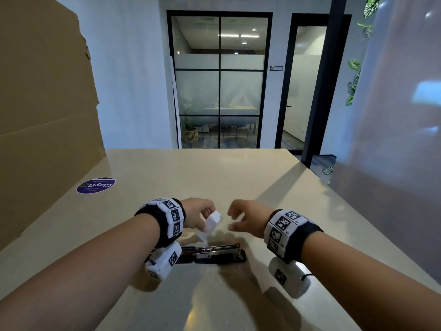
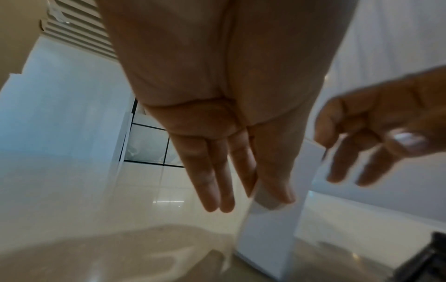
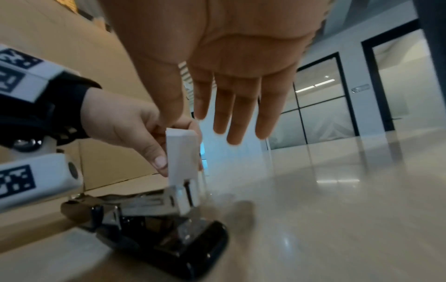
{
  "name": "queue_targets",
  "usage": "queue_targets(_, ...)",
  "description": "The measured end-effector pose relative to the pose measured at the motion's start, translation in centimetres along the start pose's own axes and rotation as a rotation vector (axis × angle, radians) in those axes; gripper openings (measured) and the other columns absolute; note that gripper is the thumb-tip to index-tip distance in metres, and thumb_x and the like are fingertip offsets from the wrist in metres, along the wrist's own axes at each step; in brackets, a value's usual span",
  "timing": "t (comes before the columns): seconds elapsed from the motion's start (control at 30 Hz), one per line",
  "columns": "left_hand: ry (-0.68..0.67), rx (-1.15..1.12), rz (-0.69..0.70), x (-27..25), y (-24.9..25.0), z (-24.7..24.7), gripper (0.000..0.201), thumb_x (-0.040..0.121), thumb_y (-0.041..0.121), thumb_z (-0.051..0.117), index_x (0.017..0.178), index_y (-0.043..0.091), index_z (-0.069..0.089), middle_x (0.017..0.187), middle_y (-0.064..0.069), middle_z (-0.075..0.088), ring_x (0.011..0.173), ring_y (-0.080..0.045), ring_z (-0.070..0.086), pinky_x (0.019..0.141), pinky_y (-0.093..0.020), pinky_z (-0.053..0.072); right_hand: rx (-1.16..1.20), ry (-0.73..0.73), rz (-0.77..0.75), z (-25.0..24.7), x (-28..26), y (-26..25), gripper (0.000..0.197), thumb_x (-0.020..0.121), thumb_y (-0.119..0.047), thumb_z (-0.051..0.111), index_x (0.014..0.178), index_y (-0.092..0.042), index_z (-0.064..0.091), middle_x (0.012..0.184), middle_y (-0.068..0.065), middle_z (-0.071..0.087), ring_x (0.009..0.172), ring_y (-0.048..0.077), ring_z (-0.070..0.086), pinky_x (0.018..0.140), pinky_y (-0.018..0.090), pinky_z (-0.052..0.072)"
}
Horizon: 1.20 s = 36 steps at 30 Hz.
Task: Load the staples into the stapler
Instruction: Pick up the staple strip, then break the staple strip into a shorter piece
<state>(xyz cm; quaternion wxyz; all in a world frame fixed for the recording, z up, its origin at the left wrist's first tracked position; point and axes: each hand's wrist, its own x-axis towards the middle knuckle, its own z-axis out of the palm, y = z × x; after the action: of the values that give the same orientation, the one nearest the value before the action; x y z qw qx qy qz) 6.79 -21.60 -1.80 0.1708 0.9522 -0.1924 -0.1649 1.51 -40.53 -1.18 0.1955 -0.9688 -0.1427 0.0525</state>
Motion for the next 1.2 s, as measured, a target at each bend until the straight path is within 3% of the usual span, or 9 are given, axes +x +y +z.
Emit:
queue_targets(0.23,-0.052,-0.073,0.085,-0.5,0.6,0.7,0.043,0.079,0.007,0.07,0.118,0.012,0.053,0.122,-0.004,0.062,0.096,-0.018,0.059,0.085,-0.036,0.055,-0.196,-0.012,-0.156,0.3,1.6,-2.4,0.043,0.082,-0.02,0.071,0.123,-0.026,0.058,0.125,0.003,0.053,0.11,0.025,0.059,0.089,0.033,0.047)
queue_targets(0.37,-0.058,-0.175,0.113,-0.8,0.4,0.7,0.034,0.078,0.013,0.074,0.107,0.014,0.057,0.107,0.0,0.068,0.092,-0.021,0.065,0.078,-0.032,0.054,-0.231,0.036,-0.181,0.3,2.0,-2.6,0.035,0.081,-0.023,0.072,0.115,-0.022,0.064,0.121,0.002,0.056,0.108,0.023,0.06,0.079,0.026,0.042)
queue_targets(0.47,-0.043,-0.213,0.123,-1.0,0.3,0.7,0.02,0.081,0.014,0.072,0.095,0.017,0.058,0.084,0.013,0.064,0.064,-0.002,0.057,0.061,-0.017,0.048,-0.238,0.038,-0.193,0.2,2.2,-2.9,0.034,0.079,-0.024,0.074,0.111,-0.018,0.066,0.118,0.003,0.059,0.105,0.023,0.061,0.075,0.024,0.04)
queue_targets(0.53,-0.041,-0.214,0.116,-1.0,0.3,0.7,0.015,0.083,0.014,0.07,0.09,0.019,0.059,0.078,0.015,0.063,0.059,0.0,0.054,0.06,-0.016,0.048,-0.243,0.035,-0.194,0.2,2.5,-3.1,0.033,0.078,-0.022,0.075,0.109,-0.016,0.066,0.116,0.005,0.061,0.104,0.024,0.061,0.075,0.023,0.038)
queue_targets(0.67,-0.046,-0.239,0.076,-1.3,0.4,0.8,0.017,0.083,0.015,0.071,0.1,0.011,0.068,0.082,0.004,0.065,0.061,-0.008,0.051,0.063,-0.018,0.047,-0.243,0.014,-0.174,0.0,3.0,-3.2,0.035,0.075,-0.022,0.077,0.107,-0.016,0.065,0.114,0.005,0.064,0.104,0.025,0.06,0.076,0.026,0.04)
queue_targets(0.87,-0.031,-0.192,0.047,-1.3,0.8,0.7,0.024,0.082,0.016,0.071,0.102,0.002,0.069,0.066,0.008,0.058,0.059,-0.006,0.05,0.057,-0.012,0.044,-0.265,-0.073,-0.144,-0.3,3.2,-3.8,0.038,0.075,-0.02,0.077,0.109,-0.011,0.061,0.117,0.008,0.057,0.102,0.027,0.059,0.087,0.035,0.049)
queue_targets(0.97,-0.021,-0.152,0.022,-1.4,0.9,0.6,0.01,0.083,0.021,0.071,0.082,0.012,0.067,0.062,0.011,0.057,0.056,-0.003,0.051,0.05,-0.008,0.04,-0.306,-0.064,-0.151,-0.4,3.1,-4.2,0.023,0.077,-0.018,0.075,0.094,-0.016,0.06,0.101,0.005,0.049,0.087,0.022,0.051,0.076,0.031,0.044)
queue_targets(1.07,-0.004,-0.144,0.024,-1.3,0.8,0.7,0.025,0.083,0.023,0.071,0.063,0.026,0.056,0.059,0.013,0.056,0.055,-0.006,0.052,0.053,-0.014,0.042,-0.316,-0.032,-0.154,0.0,3.0,-4.2,0.027,0.079,-0.013,0.07,0.07,-0.022,0.046,0.091,-0.001,0.05,0.081,0.021,0.049,0.07,0.028,0.04)
queue_targets(1.2,0.017,-0.093,0.056,-1.3,1.0,0.9,0.017,0.08,0.019,0.072,0.07,0.021,0.058,0.064,0.009,0.058,0.057,-0.009,0.053,0.057,-0.021,0.044,-0.246,-0.022,-0.185,0.4,2.1,-4.2,0.022,0.077,-0.023,0.071,0.083,-0.025,0.05,0.092,0.0,0.06,0.081,0.02,0.051,0.069,0.027,0.039)
